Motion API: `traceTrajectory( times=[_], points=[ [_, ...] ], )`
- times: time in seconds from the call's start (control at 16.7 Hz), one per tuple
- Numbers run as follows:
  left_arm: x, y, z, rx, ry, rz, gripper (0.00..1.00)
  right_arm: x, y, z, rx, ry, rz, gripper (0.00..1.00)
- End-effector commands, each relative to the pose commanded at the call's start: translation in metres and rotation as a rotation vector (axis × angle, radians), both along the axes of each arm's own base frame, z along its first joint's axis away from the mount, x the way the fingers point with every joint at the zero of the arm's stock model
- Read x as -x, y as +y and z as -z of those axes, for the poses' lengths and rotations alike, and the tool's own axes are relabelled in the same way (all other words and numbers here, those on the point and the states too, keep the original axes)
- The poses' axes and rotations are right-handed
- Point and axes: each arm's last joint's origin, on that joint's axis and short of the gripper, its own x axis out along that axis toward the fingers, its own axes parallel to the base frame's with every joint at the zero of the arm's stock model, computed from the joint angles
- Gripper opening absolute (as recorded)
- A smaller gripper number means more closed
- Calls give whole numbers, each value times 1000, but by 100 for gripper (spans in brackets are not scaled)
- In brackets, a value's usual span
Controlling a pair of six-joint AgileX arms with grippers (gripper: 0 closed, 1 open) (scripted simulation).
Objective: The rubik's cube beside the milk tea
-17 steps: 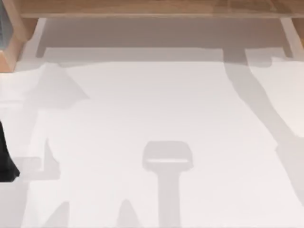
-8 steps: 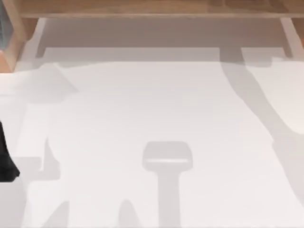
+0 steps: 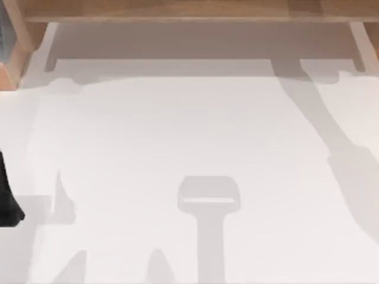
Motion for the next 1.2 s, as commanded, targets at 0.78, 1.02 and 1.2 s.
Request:
traceTrajectory(
  times=[0.78, 1.02, 1.2],
  points=[
    [0, 0, 0, 0, 0, 0, 100, -4, 0, 1, 0, 1, 0, 40],
    [0, 0, 0, 0, 0, 0, 100, -4, 0, 1, 0, 1, 0, 10],
    [0, 0, 0, 0, 0, 0, 100, -4, 0, 1, 0, 1, 0, 0]
  ],
)
